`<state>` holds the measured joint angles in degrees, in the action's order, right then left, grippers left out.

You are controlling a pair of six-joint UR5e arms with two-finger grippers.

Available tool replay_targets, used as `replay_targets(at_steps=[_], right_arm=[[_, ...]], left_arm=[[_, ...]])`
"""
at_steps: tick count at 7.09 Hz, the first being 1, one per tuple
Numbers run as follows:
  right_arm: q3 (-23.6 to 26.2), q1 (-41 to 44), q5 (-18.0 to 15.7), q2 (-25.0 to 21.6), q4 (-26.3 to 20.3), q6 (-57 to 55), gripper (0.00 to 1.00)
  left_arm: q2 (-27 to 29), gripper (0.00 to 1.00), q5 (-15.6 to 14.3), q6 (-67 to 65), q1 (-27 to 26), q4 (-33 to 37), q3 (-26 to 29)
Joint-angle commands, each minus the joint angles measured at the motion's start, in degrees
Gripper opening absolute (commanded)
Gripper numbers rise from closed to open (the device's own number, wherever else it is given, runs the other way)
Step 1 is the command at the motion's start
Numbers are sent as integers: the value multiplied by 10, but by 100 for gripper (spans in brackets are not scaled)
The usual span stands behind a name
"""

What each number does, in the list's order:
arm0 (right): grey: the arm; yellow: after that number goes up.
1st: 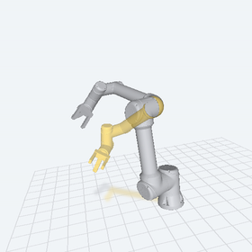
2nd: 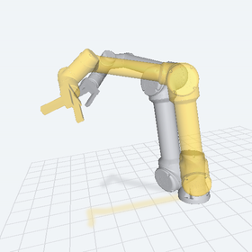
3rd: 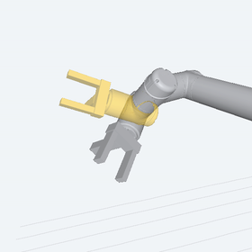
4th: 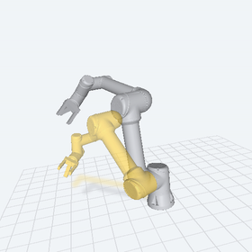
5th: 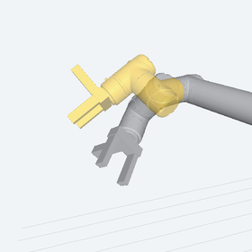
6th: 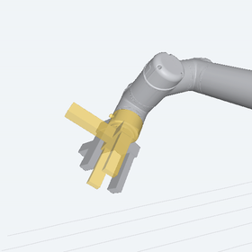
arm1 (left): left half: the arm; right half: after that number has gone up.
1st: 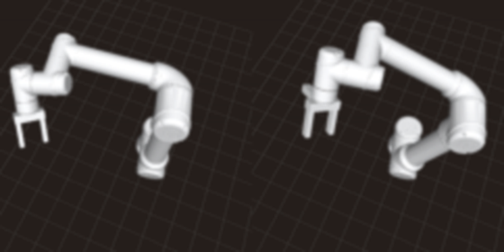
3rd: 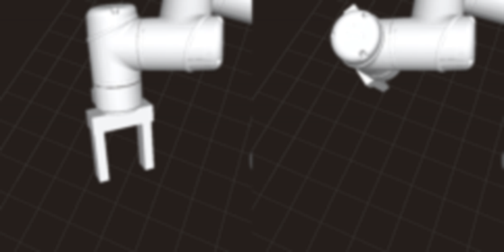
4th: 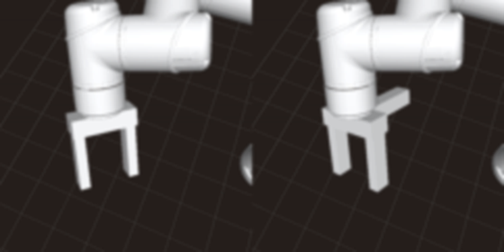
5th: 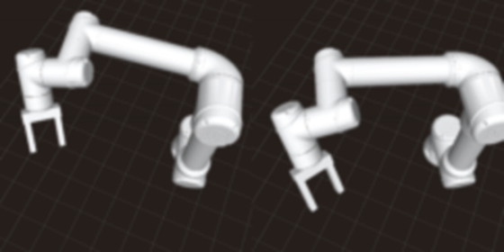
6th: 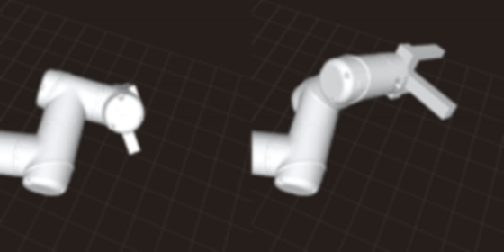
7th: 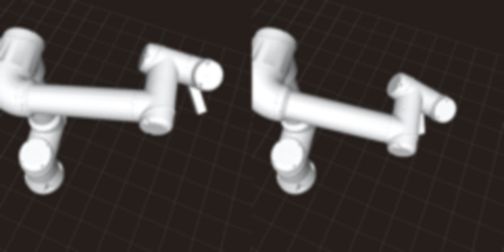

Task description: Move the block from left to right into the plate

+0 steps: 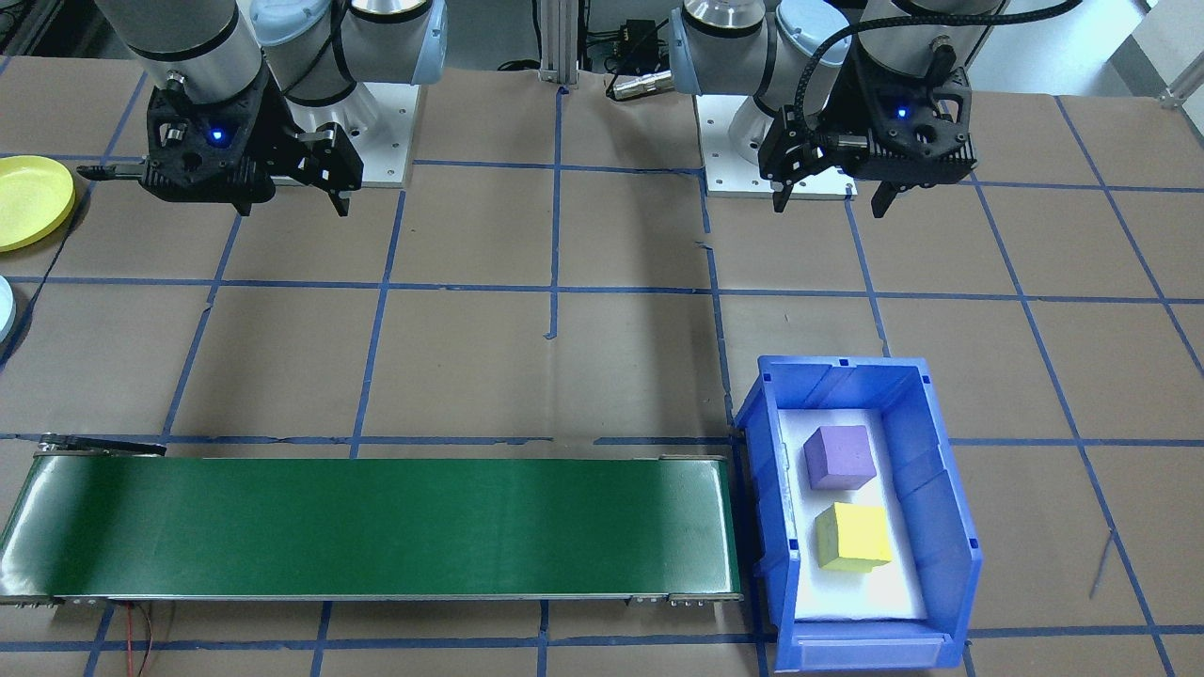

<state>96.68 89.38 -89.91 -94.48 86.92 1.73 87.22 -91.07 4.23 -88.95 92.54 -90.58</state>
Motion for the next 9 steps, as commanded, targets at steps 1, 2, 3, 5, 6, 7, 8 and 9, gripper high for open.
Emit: replay_targets(at_steps=[1,2,3,5,6,7,8,9], right_arm=[[0,0,0,0,0,0,100],[0,0,0,0,0,0,100],[0,0,0,0,0,0,100],[0,0,0,0,0,0,100],[0,0,0,1,0,0,100],[0,0,0,0,0,0,100],[0,0,0,1,0,0,100],[0,0,0,0,0,0,100]], left_arm=[[89,100,8,8,18,-99,8],[135,100,10,18,39,-138,8],[175,100,7,44,51,-191,7],[220,100,4,54,65,-212,1],[234,100,4,53,76,-227,-9],[251,100,3,54,76,-248,-11],[256,100,3,53,76,-248,-20],[262,100,0,56,78,-260,-23]])
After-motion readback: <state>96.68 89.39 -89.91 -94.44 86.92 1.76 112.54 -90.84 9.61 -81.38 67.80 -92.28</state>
